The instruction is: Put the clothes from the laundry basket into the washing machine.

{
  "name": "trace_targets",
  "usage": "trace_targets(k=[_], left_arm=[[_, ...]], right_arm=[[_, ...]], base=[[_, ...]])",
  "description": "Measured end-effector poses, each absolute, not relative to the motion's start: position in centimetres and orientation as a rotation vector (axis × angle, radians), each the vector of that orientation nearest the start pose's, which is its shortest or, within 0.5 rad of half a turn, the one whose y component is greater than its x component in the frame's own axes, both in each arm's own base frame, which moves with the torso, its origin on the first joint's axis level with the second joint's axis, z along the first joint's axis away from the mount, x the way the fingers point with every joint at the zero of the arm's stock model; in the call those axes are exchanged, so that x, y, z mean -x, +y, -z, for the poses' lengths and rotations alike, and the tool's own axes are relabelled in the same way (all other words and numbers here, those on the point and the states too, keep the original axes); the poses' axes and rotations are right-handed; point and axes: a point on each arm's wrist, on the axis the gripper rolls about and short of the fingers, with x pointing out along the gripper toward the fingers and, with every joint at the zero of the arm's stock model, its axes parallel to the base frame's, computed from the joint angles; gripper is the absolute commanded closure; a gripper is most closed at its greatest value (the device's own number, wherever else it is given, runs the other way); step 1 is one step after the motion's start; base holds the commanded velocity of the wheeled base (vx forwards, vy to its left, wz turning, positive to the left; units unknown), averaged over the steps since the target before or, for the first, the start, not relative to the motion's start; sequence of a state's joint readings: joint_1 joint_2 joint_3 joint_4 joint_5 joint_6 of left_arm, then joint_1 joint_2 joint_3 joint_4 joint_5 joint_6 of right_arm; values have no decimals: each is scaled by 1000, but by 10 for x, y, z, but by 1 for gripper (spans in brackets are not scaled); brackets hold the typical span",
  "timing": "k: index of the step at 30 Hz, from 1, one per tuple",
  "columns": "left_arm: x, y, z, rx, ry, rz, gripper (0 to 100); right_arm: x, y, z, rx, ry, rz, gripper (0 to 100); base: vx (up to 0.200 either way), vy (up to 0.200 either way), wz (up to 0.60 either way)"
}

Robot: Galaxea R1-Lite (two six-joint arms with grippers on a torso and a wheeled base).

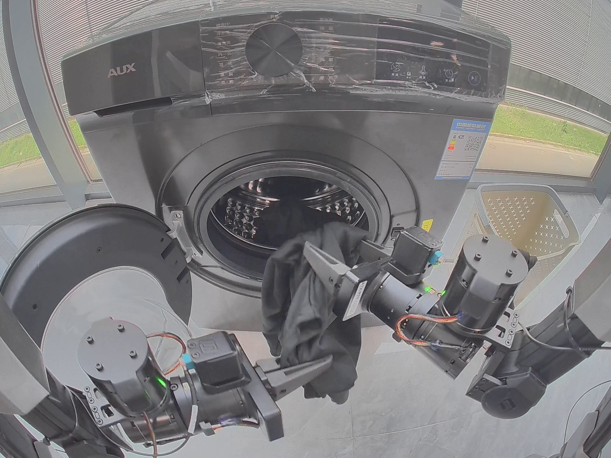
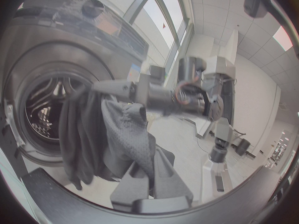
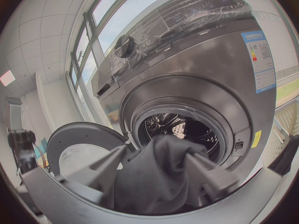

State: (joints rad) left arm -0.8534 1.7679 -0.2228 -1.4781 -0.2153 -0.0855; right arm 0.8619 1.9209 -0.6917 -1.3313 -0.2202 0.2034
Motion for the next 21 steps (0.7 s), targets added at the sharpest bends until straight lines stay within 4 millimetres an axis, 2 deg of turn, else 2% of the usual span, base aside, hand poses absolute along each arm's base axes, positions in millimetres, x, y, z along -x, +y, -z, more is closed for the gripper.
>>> trace_targets(k=[13, 21], left_arm=[[-198, -176, -152, 124, -93, 874, 100], [-217, -174, -161, 141, -140, 770, 100]], right_arm=[[-221, 231, -126, -181, 83, -594, 0], [-219, 213, -106, -114, 171, -556, 0]], base=[[0, 0, 0], [0, 0, 0]])
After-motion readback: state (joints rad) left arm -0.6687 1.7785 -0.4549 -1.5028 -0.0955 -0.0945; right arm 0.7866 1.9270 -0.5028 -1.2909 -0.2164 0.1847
